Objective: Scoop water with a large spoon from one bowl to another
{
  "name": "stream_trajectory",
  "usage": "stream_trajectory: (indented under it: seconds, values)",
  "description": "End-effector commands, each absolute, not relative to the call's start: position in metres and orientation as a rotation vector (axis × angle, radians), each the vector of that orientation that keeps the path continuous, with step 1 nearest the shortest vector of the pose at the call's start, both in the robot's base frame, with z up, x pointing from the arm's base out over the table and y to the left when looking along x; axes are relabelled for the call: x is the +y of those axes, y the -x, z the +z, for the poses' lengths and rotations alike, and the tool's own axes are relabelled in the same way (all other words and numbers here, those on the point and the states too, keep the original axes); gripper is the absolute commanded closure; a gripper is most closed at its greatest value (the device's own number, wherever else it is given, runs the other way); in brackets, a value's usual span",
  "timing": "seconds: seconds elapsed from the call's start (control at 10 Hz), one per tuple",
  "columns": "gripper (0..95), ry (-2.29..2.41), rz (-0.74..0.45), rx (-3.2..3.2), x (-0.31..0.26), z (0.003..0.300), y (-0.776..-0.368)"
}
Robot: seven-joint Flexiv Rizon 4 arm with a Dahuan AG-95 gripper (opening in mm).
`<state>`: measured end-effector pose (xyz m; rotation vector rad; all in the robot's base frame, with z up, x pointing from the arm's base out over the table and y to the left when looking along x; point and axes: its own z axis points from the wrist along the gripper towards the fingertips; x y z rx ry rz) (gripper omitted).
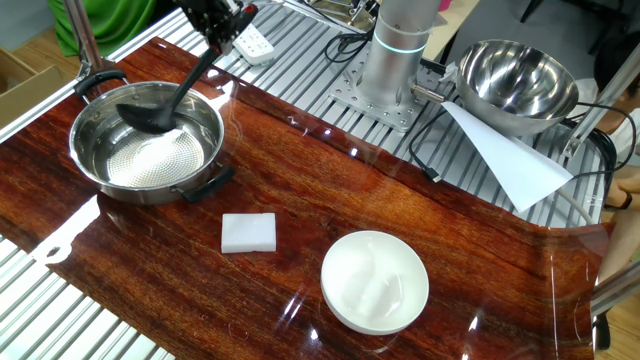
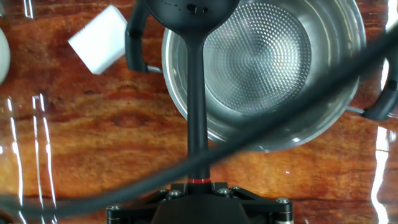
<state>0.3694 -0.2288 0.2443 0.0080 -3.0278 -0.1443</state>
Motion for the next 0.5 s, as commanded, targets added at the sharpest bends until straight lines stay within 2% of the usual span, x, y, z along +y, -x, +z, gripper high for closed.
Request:
stream_trajectory:
  seconds: [0.1, 0.5]
  values:
    - [95.0, -0.033, -0.149, -3.028, -0.239, 0.245, -0.363]
    - [95.0, -0.073, -0.156, -3.040, -0.254, 0.240, -0.348]
